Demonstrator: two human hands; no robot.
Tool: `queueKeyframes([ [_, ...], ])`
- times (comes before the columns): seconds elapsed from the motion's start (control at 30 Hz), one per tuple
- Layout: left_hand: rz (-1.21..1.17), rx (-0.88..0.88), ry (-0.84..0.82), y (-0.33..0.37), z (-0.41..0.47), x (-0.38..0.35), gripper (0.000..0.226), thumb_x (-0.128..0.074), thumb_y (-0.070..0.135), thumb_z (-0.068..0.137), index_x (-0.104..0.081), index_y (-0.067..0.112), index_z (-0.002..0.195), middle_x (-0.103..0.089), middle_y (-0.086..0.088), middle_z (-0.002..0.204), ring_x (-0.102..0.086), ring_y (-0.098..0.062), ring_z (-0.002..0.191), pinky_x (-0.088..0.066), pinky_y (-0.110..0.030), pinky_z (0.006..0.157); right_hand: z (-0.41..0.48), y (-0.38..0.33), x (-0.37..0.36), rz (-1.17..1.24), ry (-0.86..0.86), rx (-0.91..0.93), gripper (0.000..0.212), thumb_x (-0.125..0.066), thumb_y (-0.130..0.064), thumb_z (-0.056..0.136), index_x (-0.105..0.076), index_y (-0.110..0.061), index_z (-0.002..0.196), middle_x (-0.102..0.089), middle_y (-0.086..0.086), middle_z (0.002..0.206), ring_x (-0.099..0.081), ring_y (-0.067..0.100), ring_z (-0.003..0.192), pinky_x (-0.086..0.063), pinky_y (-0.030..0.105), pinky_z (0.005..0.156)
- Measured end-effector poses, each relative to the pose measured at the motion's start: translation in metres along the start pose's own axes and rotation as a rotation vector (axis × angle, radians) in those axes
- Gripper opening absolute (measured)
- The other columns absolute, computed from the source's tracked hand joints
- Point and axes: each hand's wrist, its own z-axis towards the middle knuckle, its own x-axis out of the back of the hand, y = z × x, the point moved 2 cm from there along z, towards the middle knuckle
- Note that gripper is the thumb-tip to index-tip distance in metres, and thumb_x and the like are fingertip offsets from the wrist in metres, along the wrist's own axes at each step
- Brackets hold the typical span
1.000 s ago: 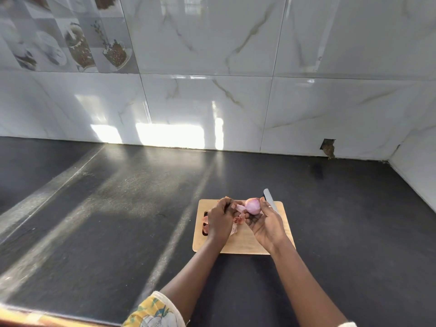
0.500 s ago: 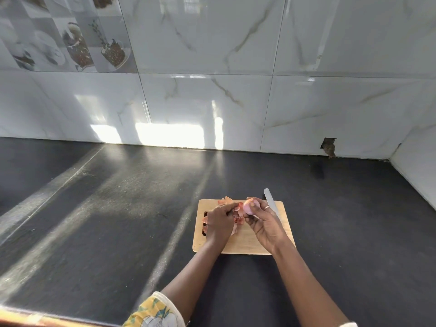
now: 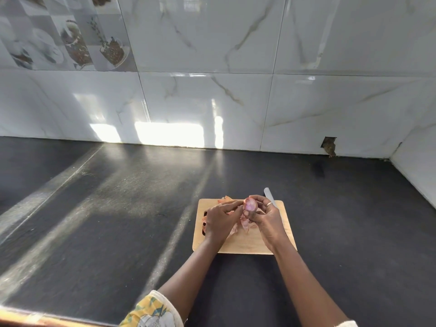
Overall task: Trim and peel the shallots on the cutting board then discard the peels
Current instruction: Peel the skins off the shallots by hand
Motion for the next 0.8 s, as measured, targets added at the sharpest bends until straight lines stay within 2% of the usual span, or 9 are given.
queueKeyframes([
  [0.1, -0.020, -0.012, -0.007, -0.002, 0.001, 0.000, 0.015, -0.067, 0.023, 0.082, -0.075, 0.023, 0.095, -0.074, 0.007, 0.097, -0.067, -0.002, 0.092, -0.050, -0.022, 0.085, 0.001, 0.000, 0.000, -0.043, 0.011, 0.012, 0.042, -0.075, 0.002, 0.074, -0.061, -0.011, 0.112, -0.070, 0.002, 0.097, -0.065, 0.015, 0.085, -0.051, 0.027, 0.071],
  [0.27, 0.017, -0.037, 0.004, 0.002, 0.001, -0.001, 0.013, -0.066, 0.018, 0.083, -0.075, 0.020, 0.093, -0.072, 0.007, 0.097, -0.061, 0.008, 0.090, -0.048, -0.015, 0.079, 0.001, -0.002, 0.000, -0.092, 0.021, 0.045, 0.041, -0.074, 0.003, 0.074, -0.062, -0.011, 0.111, -0.069, 0.001, 0.095, -0.064, 0.011, 0.076, -0.048, 0.019, 0.061],
  [0.37, 0.037, -0.006, -0.011, 0.005, 0.000, -0.001, 0.011, -0.065, 0.021, 0.082, -0.075, 0.021, 0.086, -0.070, 0.015, 0.090, -0.065, 0.000, 0.082, -0.049, -0.023, 0.075, 0.001, -0.001, 0.001, -0.107, 0.017, 0.057, 0.042, -0.074, 0.003, 0.074, -0.062, -0.009, 0.112, -0.068, 0.003, 0.095, -0.064, 0.012, 0.075, -0.049, 0.019, 0.060],
  [0.43, 0.061, 0.017, -0.005, 0.005, 0.000, -0.001, 0.019, -0.060, 0.031, 0.078, -0.075, 0.021, 0.083, -0.070, 0.011, 0.084, -0.066, -0.011, 0.076, -0.047, -0.026, 0.072, 0.000, 0.000, 0.001, -0.111, 0.019, 0.056, 0.043, -0.074, 0.003, 0.074, -0.062, -0.010, 0.113, -0.068, 0.003, 0.098, -0.064, 0.014, 0.080, -0.051, 0.020, 0.062],
  [0.5, 0.108, 0.021, 0.013, 0.006, 0.001, -0.002, 0.025, -0.056, 0.034, 0.074, -0.076, 0.019, 0.079, -0.072, 0.000, 0.074, -0.064, -0.017, 0.068, -0.043, -0.021, 0.065, 0.000, 0.001, 0.000, -0.109, 0.026, 0.058, 0.041, -0.074, 0.003, 0.074, -0.062, -0.012, 0.111, -0.068, 0.003, 0.097, -0.064, 0.016, 0.082, -0.051, 0.021, 0.064],
  [0.57, 0.152, 0.031, 0.037, 0.007, 0.002, -0.002, 0.018, -0.062, 0.027, 0.077, -0.076, 0.017, 0.077, -0.072, -0.004, 0.069, -0.060, -0.017, 0.062, -0.036, -0.015, 0.058, 0.000, 0.002, 0.000, -0.114, 0.032, 0.059, 0.040, -0.073, 0.005, 0.074, -0.063, -0.013, 0.108, -0.068, 0.002, 0.096, -0.064, 0.016, 0.081, -0.051, 0.023, 0.064],
  [0.7, 0.188, 0.061, 0.065, 0.009, 0.004, -0.003, 0.014, -0.064, 0.019, 0.079, -0.076, 0.013, 0.082, -0.073, -0.007, 0.075, -0.063, -0.020, 0.069, -0.040, -0.024, 0.066, 0.000, 0.002, -0.001, -0.119, 0.036, 0.055, 0.039, -0.071, 0.007, 0.075, -0.063, -0.016, 0.105, -0.068, 0.001, 0.094, -0.063, 0.013, 0.078, -0.051, 0.021, 0.062],
  [0.8, 0.146, 0.096, 0.069, 0.008, 0.005, -0.002, 0.013, -0.066, 0.019, 0.078, -0.076, 0.012, 0.084, -0.073, -0.005, 0.076, -0.063, -0.017, 0.071, -0.038, -0.019, 0.063, 0.001, 0.001, 0.000, -0.096, 0.014, 0.043, 0.038, -0.069, 0.008, 0.076, -0.063, -0.018, 0.104, -0.068, 0.003, 0.094, -0.063, 0.011, 0.077, -0.050, 0.019, 0.059],
])
